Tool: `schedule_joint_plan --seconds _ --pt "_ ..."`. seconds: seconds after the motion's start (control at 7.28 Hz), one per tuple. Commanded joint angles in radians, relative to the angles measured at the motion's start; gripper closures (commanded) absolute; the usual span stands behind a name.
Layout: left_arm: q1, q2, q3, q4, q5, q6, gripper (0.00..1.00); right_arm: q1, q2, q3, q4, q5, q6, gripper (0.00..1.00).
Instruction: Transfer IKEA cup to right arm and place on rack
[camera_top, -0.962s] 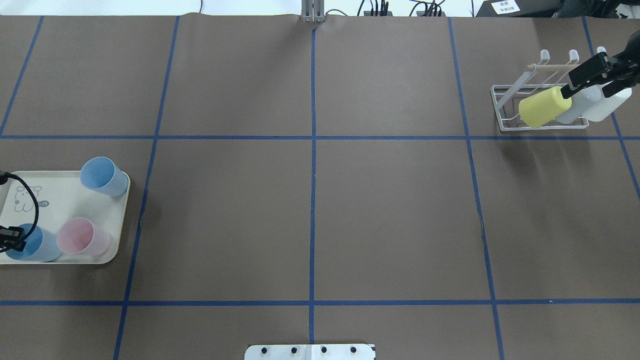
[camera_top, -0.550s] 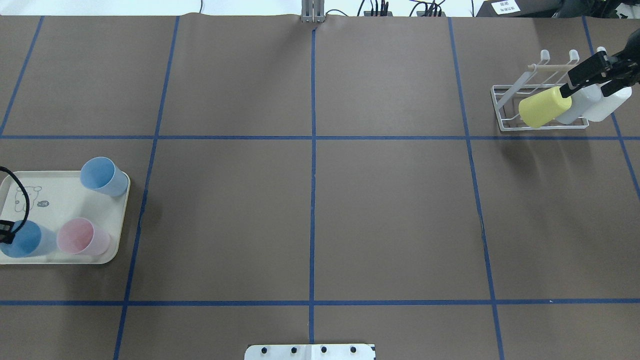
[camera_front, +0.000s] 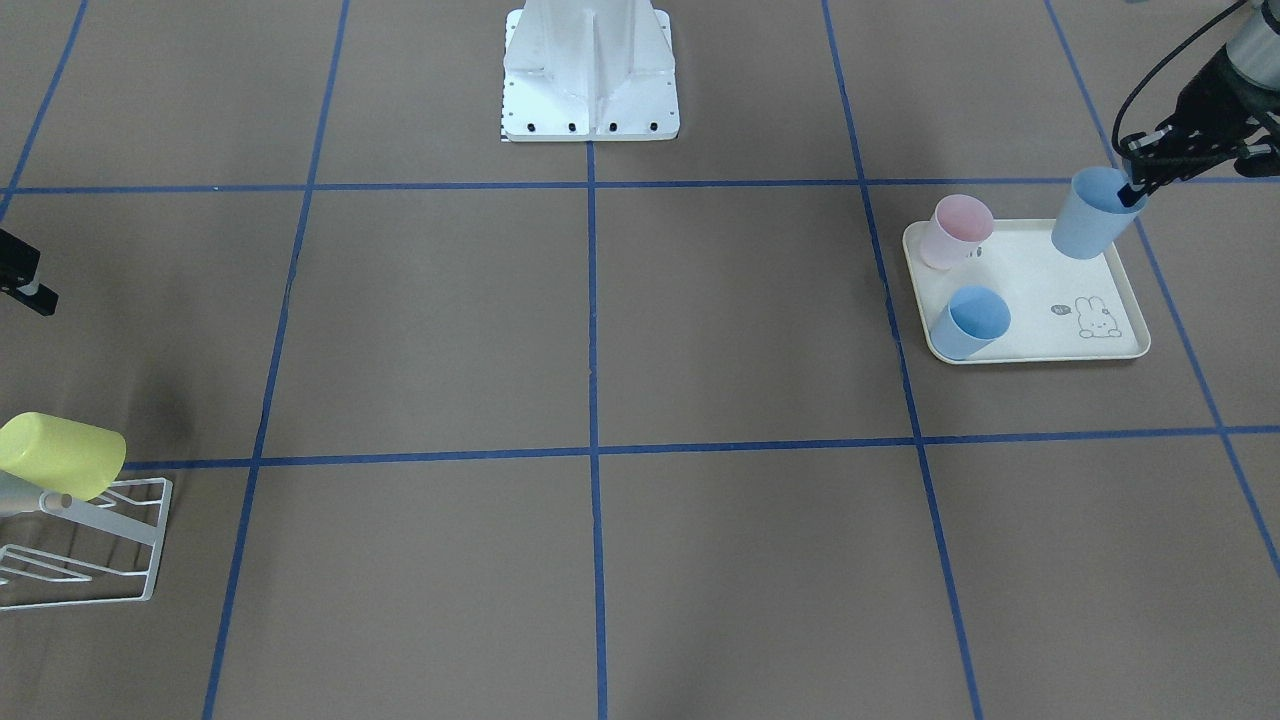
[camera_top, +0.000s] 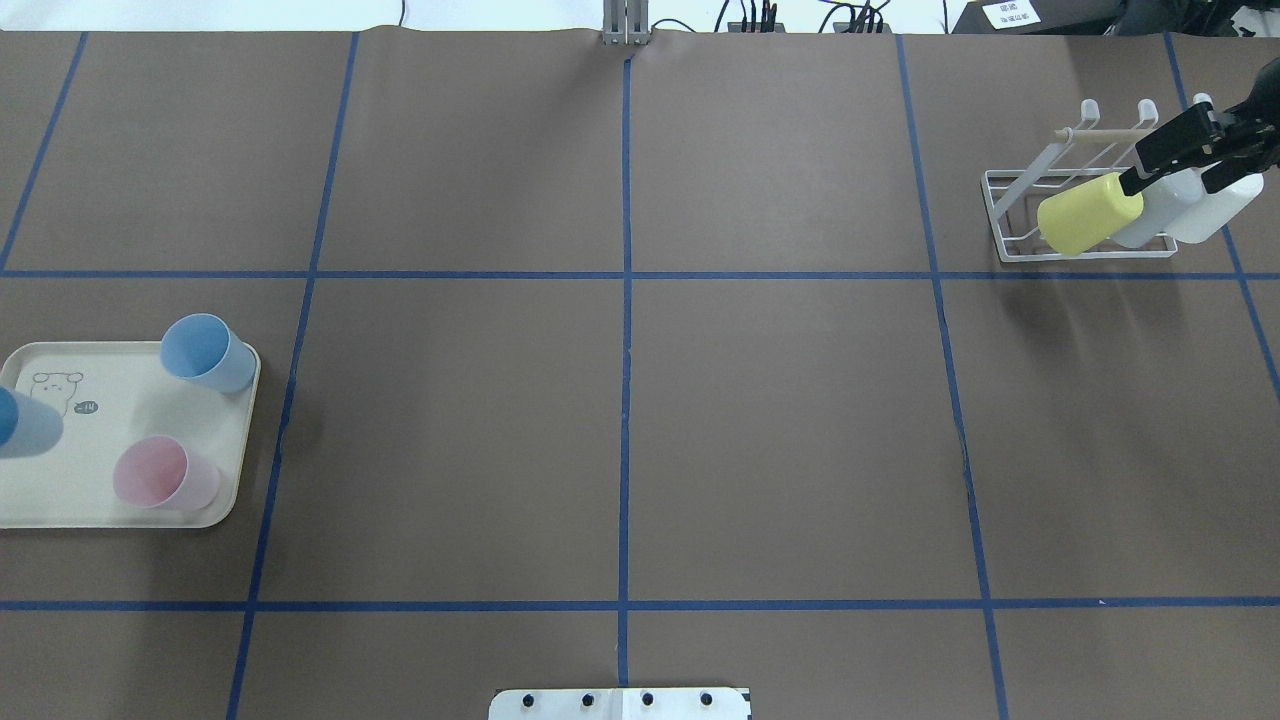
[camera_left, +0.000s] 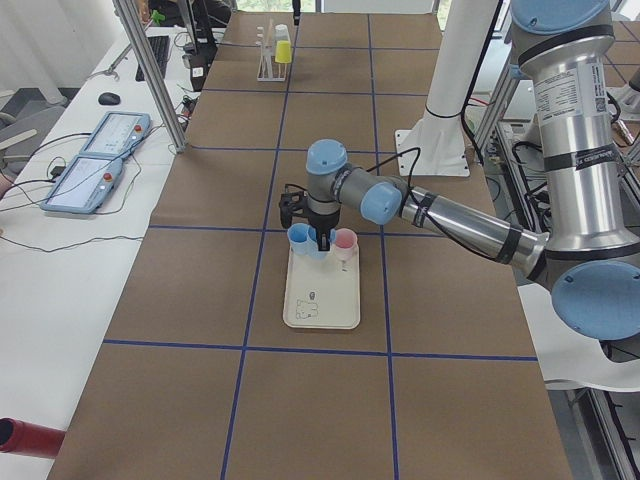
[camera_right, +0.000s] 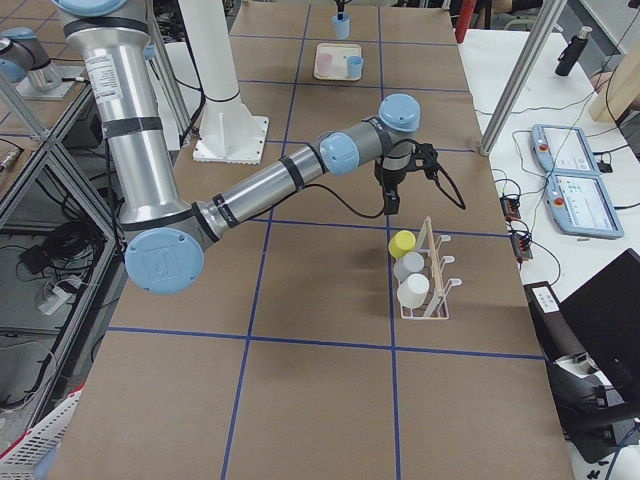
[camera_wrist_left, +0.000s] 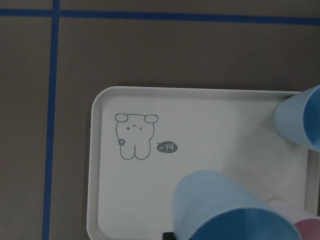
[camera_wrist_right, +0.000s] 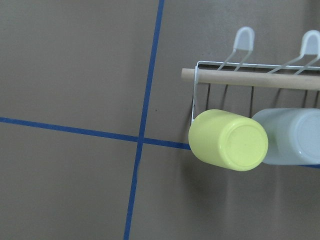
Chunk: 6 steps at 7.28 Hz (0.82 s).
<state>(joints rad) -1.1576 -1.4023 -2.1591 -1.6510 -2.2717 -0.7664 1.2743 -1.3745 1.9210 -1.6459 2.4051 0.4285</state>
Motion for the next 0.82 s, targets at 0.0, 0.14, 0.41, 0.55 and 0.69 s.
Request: schedule_joint_plan --seconds 0.0,0.14,0.41,0.55,0.69 --pt "0.001 -0.187 -0.054 0.034 -0.107 -0.352 1.00 -0.003 -0.035 0.094 0.004 0.023 0.147 0.02" --pt "0.031 -0.304 -0.053 0.028 -0.164 -0.526 1.00 -0.018 -0.041 0.145 0.005 0.028 0.229 0.02" --pt "0.207 -0.551 -0.035 0.028 -0.137 -0.855 1.00 -0.070 -0.048 0.231 0.006 0.040 0.341 0.02" --pt "0.273 -0.634 -0.035 0.020 -0.096 -0.966 1.00 -0.119 -0.046 0.260 0.088 0.043 0.490 0.02" --pt "0.361 -0.714 -0.007 -0.031 -0.015 -1.057 1.00 -0.180 -0.046 0.253 0.305 0.037 0.727 0.02"
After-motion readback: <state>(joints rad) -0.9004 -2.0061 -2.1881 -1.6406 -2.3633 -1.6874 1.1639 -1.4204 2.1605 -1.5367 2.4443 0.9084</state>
